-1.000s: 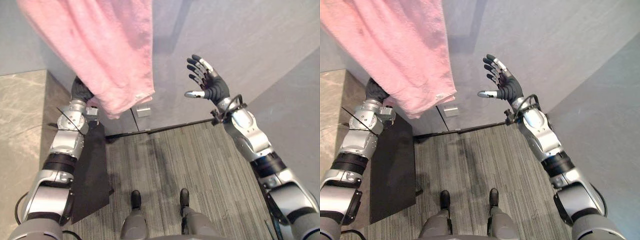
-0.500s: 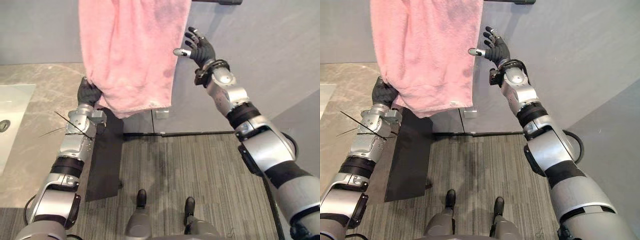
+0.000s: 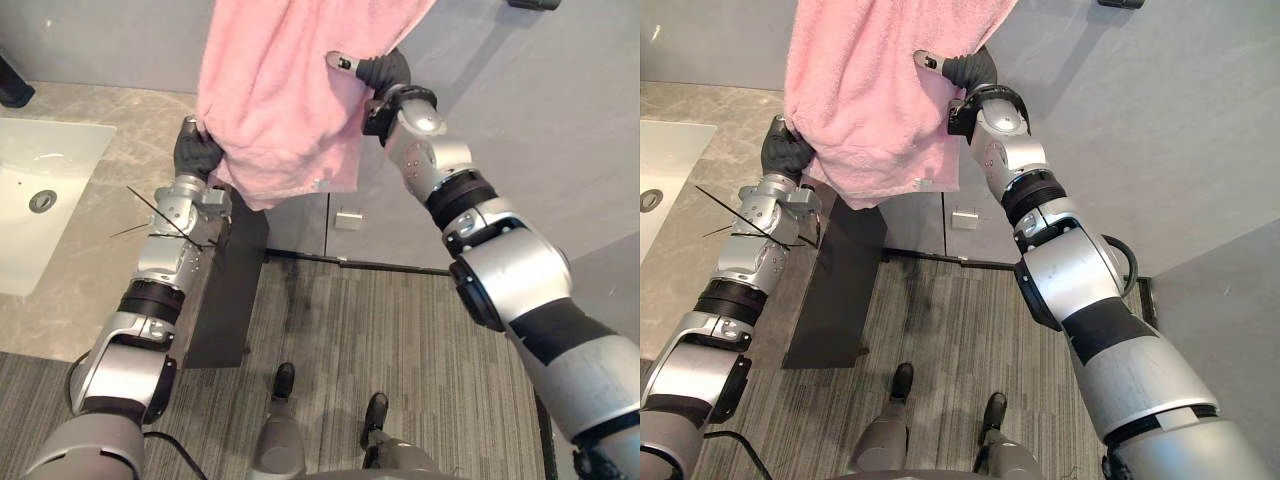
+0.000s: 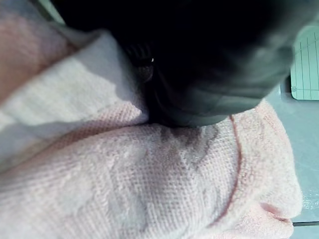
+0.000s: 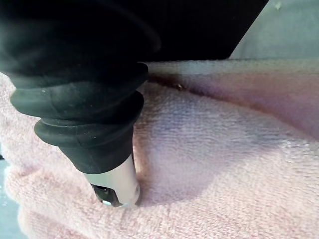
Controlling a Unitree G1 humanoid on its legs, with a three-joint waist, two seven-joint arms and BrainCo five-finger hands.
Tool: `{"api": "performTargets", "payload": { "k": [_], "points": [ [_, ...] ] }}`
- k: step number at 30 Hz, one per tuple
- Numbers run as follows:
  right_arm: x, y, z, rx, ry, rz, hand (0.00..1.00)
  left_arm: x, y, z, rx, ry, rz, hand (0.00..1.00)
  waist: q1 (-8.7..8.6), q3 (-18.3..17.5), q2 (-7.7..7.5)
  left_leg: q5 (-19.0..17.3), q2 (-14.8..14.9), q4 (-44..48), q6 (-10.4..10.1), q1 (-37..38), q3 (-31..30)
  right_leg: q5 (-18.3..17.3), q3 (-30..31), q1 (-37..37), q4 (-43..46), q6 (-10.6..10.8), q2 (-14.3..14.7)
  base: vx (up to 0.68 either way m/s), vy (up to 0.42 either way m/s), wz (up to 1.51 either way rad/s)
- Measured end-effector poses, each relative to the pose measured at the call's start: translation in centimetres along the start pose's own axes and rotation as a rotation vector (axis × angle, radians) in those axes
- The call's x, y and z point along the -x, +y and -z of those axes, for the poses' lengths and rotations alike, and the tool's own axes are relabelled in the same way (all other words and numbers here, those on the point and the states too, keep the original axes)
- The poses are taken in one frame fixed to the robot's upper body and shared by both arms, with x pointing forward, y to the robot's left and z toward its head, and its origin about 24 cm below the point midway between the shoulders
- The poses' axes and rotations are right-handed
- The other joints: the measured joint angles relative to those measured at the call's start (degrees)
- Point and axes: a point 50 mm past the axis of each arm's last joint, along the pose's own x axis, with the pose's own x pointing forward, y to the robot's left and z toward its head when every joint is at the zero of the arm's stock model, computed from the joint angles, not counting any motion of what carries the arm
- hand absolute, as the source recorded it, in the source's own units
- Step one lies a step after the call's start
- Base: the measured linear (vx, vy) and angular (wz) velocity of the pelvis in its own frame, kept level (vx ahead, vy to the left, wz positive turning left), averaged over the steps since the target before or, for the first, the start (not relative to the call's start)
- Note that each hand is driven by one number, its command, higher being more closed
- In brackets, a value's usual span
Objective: Organize washtable
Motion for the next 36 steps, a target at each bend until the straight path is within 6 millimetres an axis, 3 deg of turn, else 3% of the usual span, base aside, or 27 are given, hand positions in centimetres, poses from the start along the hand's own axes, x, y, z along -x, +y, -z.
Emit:
{"api": "performTargets", "payload": {
  "k": [3, 7, 10, 22, 27, 36],
  "points": [
    [0.0, -0.2, -0.1, 0.002, -0.003, 0.005, 1.00, -0.1, 0.1, 0.0, -0.001, 0.001, -0.004, 1.00, -0.07, 0.00, 0.00, 0.00, 0.02, -0.01, 0.00, 0.01, 0.01, 0.00, 0.01, -0.01, 0.01, 0.00, 0.01, 0.00, 0.000, 0.00],
    [0.0, -2.8, -0.9, -0.036, -0.016, 0.067, 1.00, -0.9, 0.6, -0.9, -0.017, -0.012, -0.020, 1.00, -0.14, 0.03, -0.03, 0.00, -0.01, -0.01, 0.00, -0.02, 0.28, 0.00, 0.09, -0.14, 0.08, 0.00, -0.08, 0.00, 0.000, -0.01],
    [0.0, -2.8, -0.9, -0.039, -0.018, 0.059, 1.00, -1.6, 0.4, -2.1, -0.014, -0.045, -0.017, 1.00, -0.89, 0.03, -0.03, 0.00, 0.02, -0.01, 0.00, 0.05, 0.62, 0.00, 0.43, -0.28, 0.09, 0.01, -0.07, 0.01, -0.007, -0.05],
    [0.0, -3.6, -1.1, -0.042, -0.022, 0.072, 1.00, -2.4, 1.5, -2.5, -0.026, -0.029, -0.064, 1.00, -3.00, 0.51, -0.21, 0.00, 0.50, -0.06, 0.00, 0.60, 3.62, 0.09, 3.36, -2.06, 1.28, -0.10, 0.09, 0.00, -0.001, -0.13],
    [0.0, -3.8, -1.6, -0.076, -0.054, 0.079, 1.00, -3.2, 1.2, -3.8, -0.021, -0.064, -0.060, 1.00, -3.06, 2.17, -0.41, -0.02, 0.60, -0.24, 0.01, 0.98, 4.54, 0.10, 4.28, -2.35, 1.73, -0.10, 0.10, -0.02, 0.007, -0.08],
    [0.0, -3.6, -1.8, -0.074, -0.070, 0.054, 1.00, -3.1, 1.6, -3.1, -0.028, -0.035, -0.077, 1.00, -3.15, 2.64, -0.88, -0.01, 0.59, -0.12, 0.01, 0.98, 4.83, 0.11, 4.46, -2.49, 1.73, -0.09, 0.08, 0.00, 0.000, -0.01]
  ]
}}
